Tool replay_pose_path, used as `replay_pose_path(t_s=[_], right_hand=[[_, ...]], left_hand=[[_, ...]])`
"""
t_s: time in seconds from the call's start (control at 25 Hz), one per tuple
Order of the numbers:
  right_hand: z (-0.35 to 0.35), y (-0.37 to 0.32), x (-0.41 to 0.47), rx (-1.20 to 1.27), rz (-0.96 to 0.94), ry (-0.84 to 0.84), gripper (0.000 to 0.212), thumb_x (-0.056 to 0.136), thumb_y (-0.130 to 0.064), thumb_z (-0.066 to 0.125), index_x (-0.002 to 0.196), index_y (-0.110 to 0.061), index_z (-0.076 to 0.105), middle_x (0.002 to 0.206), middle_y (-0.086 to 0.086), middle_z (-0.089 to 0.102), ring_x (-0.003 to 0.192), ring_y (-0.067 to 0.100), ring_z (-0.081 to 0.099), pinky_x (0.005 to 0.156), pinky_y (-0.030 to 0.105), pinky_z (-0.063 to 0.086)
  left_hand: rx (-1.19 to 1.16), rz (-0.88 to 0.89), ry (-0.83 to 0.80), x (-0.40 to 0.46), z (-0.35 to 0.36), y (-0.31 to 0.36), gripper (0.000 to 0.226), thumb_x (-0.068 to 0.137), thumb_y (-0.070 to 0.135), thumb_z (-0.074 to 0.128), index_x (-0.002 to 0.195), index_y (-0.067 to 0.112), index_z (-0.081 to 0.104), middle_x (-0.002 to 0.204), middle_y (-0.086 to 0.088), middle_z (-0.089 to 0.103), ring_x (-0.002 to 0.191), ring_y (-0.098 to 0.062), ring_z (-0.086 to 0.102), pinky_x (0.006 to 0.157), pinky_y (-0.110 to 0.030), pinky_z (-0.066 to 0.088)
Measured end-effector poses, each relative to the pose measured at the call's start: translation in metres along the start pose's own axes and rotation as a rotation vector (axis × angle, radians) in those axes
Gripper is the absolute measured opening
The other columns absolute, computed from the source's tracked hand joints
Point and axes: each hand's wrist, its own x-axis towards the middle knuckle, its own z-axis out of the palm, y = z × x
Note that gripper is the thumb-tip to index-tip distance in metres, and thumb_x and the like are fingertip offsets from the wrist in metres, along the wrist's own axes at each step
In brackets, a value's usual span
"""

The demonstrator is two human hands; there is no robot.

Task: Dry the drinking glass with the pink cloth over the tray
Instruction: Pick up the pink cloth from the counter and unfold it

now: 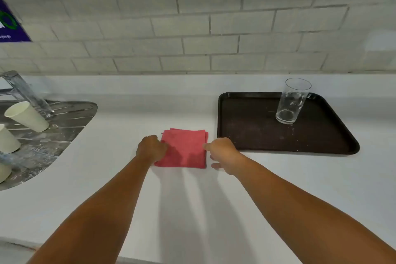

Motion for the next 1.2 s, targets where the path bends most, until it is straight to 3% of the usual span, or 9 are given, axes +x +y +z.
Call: replay_pose_path(t_s=[0.24, 0.36, 0.48, 0.6, 0.72, 0.8, 0.92, 1.04, 1.2], right_hand=[[0.026, -0.007, 0.025, 0.220, 0.090, 0.061, 0.024, 0.091, -0.023, 0.057, 0.111, -0.010, 0.057, 0.108, 0.010, 0.063, 0.097, 0.025, 0.062, 0.093, 0.045, 0.054], [0.027, -0.011, 0.036, 0.208, 0.101, 0.090, 0.039, 0.090, -0.041, 0.057, 0.115, -0.011, 0.056, 0.097, 0.006, 0.061, 0.082, 0.021, 0.059, 0.080, 0.040, 0.056], [0.033, -0.008, 0.049, 0.044, 0.039, 0.147, 0.052, 0.088, -0.048, 0.060, 0.119, -0.007, 0.056, 0.080, 0.003, 0.055, 0.069, 0.018, 0.053, 0.070, 0.035, 0.050], [0.040, -0.004, 0.062, -0.114, -0.054, 0.171, 0.053, 0.084, -0.044, 0.067, 0.119, -0.006, 0.059, 0.081, 0.002, 0.058, 0.076, 0.023, 0.061, 0.069, 0.033, 0.051], [0.047, -0.005, 0.070, -0.395, -0.102, 0.187, 0.038, 0.085, -0.037, 0.068, 0.108, -0.008, 0.060, 0.097, 0.007, 0.065, 0.089, 0.027, 0.067, 0.072, 0.032, 0.053], [0.051, -0.007, 0.072, -0.436, -0.127, 0.220, 0.017, 0.090, -0.025, 0.059, 0.095, -0.009, 0.060, 0.085, 0.005, 0.063, 0.071, 0.022, 0.061, 0.059, 0.028, 0.046], [0.050, -0.008, 0.071, -0.096, -0.176, 0.237, 0.022, 0.090, -0.015, 0.054, 0.069, -0.015, 0.045, 0.068, 0.000, 0.050, 0.057, 0.014, 0.046, 0.049, 0.027, 0.035], [0.032, -0.014, 0.060, 0.317, -0.212, 0.222, 0.016, 0.081, -0.004, 0.062, 0.076, -0.013, 0.049, 0.079, 0.003, 0.057, 0.072, 0.021, 0.054, 0.063, 0.029, 0.043], [-0.019, -0.026, 0.043, 0.642, -0.215, 0.214, 0.015, 0.080, 0.000, 0.064, 0.083, -0.012, 0.056, 0.090, 0.009, 0.065, 0.090, 0.031, 0.063, 0.075, 0.038, 0.051]], left_hand=[[-0.062, 0.003, -0.007, 0.008, 0.002, -0.001, 0.036, 0.094, 0.030, 0.055, 0.079, -0.001, 0.067, 0.082, -0.014, 0.067, 0.087, -0.037, 0.066, 0.064, -0.031, 0.041], [-0.092, 0.003, 0.011, 0.011, 0.004, 0.000, 0.048, 0.097, 0.032, 0.054, 0.054, 0.013, 0.043, 0.057, -0.002, 0.046, 0.066, -0.026, 0.052, 0.055, -0.033, 0.033], [-0.117, 0.040, 0.004, 0.013, 0.009, 0.001, 0.053, 0.096, 0.032, 0.058, 0.050, 0.015, 0.039, 0.051, 0.000, 0.040, 0.054, -0.020, 0.042, 0.048, -0.030, 0.029], [-0.205, 0.062, 0.001, 0.015, 0.018, 0.000, 0.047, 0.091, 0.029, 0.066, 0.052, 0.018, 0.042, 0.053, 0.002, 0.042, 0.057, -0.022, 0.045, 0.053, -0.030, 0.031], [-0.354, 0.105, 0.021, 0.012, 0.026, 0.003, 0.034, 0.090, 0.020, 0.069, 0.063, 0.019, 0.048, 0.061, 0.005, 0.049, 0.064, -0.020, 0.049, 0.059, -0.028, 0.036], [-0.515, 0.096, 0.003, 0.010, 0.025, 0.007, 0.023, 0.092, 0.018, 0.067, 0.075, 0.016, 0.051, 0.072, 0.003, 0.055, 0.071, -0.020, 0.052, 0.064, -0.030, 0.040], [-0.857, 0.063, -0.069, 0.010, 0.017, 0.014, 0.016, 0.093, 0.013, 0.066, 0.082, 0.014, 0.054, 0.085, -0.005, 0.062, 0.080, -0.024, 0.057, 0.075, -0.037, 0.048], [-1.084, 0.038, -0.141, 0.005, 0.005, 0.033, 0.014, 0.093, 0.008, 0.066, 0.084, 0.015, 0.058, 0.095, -0.011, 0.068, 0.087, -0.028, 0.061, 0.084, -0.046, 0.052], [-1.292, 0.097, -0.295, -0.009, -0.009, 0.083, 0.013, 0.097, 0.006, 0.060, 0.086, 0.013, 0.057, 0.090, -0.009, 0.068, 0.081, -0.025, 0.064, 0.075, -0.040, 0.054]])
